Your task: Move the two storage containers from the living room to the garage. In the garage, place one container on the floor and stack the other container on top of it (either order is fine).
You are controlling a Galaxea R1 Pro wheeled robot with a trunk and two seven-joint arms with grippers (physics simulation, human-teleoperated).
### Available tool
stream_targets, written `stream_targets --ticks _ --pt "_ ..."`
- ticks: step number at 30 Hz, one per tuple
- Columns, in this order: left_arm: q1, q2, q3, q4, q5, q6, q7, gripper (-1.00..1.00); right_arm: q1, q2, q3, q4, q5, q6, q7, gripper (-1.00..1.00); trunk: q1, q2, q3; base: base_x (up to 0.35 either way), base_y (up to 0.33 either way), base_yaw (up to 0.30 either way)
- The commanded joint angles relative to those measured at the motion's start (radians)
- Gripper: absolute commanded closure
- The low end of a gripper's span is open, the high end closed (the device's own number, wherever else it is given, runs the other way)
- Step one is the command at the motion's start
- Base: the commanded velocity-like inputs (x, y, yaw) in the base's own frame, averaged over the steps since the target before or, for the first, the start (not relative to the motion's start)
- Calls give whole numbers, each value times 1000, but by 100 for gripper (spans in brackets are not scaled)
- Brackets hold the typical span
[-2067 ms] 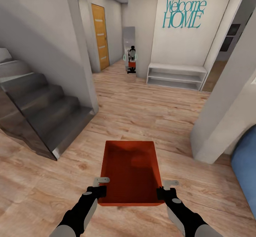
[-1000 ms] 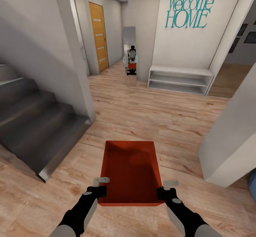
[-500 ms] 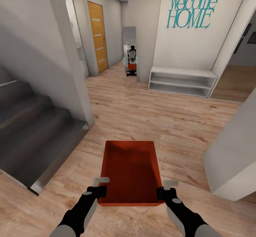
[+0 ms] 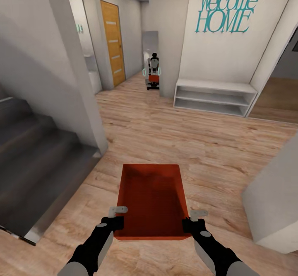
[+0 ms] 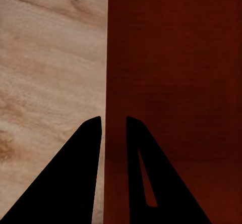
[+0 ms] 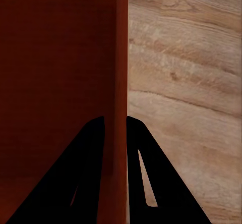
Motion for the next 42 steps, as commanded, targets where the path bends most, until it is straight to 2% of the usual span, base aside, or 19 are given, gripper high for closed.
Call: stream_targets --ticks 1,42 --pt "-1 1 -1 -3 6 5 -28 100 -1 -43 4 -1 -15 -2 -3 100 1 -1 -1 336 0 0" --pt "-1 1 -1 -3 6 5 -28 100 -1 -44 4 -1 -15 -2 -3 100 1 -1 -1 336 0 0"
